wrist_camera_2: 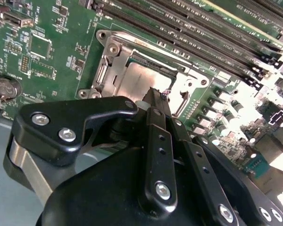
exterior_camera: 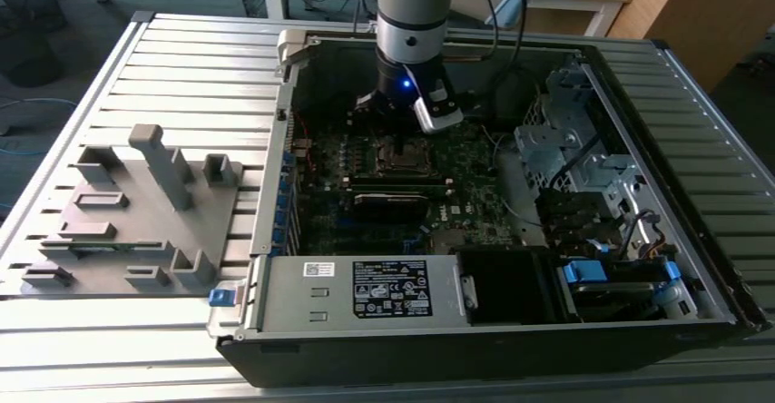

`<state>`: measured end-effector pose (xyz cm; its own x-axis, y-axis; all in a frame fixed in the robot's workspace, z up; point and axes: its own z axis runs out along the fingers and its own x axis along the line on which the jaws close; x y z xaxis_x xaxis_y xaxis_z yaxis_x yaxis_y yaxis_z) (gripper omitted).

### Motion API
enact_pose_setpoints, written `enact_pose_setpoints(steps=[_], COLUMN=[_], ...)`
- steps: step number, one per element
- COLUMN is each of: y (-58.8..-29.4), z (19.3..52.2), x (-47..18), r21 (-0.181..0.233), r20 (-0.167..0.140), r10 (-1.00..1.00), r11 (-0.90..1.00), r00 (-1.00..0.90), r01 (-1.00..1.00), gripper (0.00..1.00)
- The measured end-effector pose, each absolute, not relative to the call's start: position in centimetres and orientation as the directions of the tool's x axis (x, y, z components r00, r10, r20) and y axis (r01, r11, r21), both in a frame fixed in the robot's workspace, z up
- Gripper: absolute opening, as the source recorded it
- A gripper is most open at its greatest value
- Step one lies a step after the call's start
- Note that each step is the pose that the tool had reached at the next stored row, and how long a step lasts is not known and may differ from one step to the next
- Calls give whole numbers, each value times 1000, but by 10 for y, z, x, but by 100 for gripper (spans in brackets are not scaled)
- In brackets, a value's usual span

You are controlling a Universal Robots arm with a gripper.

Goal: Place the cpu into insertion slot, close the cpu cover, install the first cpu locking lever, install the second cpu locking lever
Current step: 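Close the cpu cover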

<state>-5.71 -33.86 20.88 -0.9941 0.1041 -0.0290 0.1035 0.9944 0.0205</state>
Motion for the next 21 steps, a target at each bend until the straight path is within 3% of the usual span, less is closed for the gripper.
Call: enact_pose_setpoints(steps=[21], y=[-339], z=[201], x=[-78], r21=[21], r20=[-29], r10=[48], r11=[999], r00=[-998], r01=[48], gripper=[10])
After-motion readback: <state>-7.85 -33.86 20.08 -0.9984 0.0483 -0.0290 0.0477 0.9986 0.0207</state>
